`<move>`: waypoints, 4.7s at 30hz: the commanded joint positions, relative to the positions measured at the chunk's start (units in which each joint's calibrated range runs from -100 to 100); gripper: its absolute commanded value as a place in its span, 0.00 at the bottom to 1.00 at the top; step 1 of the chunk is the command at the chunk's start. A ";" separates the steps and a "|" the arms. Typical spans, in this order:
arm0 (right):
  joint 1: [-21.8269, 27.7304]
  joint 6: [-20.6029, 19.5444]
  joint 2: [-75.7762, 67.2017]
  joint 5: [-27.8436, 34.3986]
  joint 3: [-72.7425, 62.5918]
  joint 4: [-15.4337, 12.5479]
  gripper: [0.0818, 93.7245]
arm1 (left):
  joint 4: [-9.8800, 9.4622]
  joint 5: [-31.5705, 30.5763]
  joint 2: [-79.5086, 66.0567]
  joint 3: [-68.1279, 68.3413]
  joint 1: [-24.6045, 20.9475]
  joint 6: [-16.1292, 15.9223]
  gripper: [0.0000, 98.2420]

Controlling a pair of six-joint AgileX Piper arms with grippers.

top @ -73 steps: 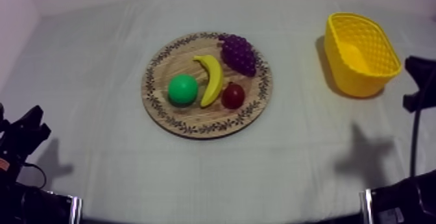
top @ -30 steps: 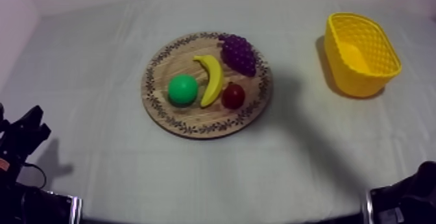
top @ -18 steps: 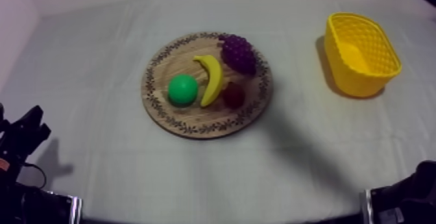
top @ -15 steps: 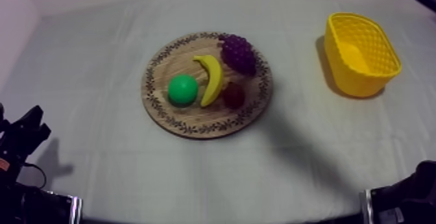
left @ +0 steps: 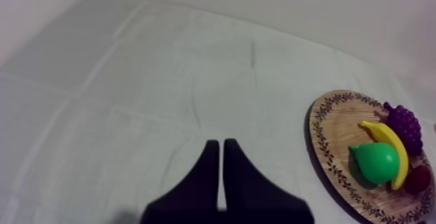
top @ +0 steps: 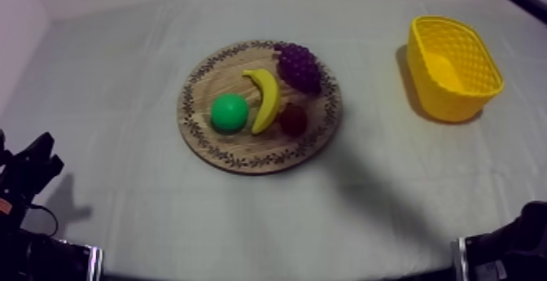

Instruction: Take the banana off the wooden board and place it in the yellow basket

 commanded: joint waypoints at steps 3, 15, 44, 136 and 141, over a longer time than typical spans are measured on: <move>-0.58 -0.72 0.74 0.22 -1.48 0.28 0.01 | 0.00 0.01 0.00 0.01 0.02 0.00 0.00; -4.29 -6.92 8.12 1.92 -8.65 2.99 0.01 | 0.00 0.01 0.00 0.01 0.02 0.00 0.00; -7.19 -18.38 26.68 14.94 -26.45 10.82 0.01 | 0.00 0.01 0.00 0.01 0.02 0.00 0.00; -1.09 -19.58 58.45 -12.76 -18.43 4.52 0.11 | 0.00 0.01 0.00 0.01 0.02 0.00 0.00; -1.98 -19.62 50.51 -11.02 -15.01 5.02 0.11 | 0.00 0.01 0.00 0.01 0.02 0.00 0.00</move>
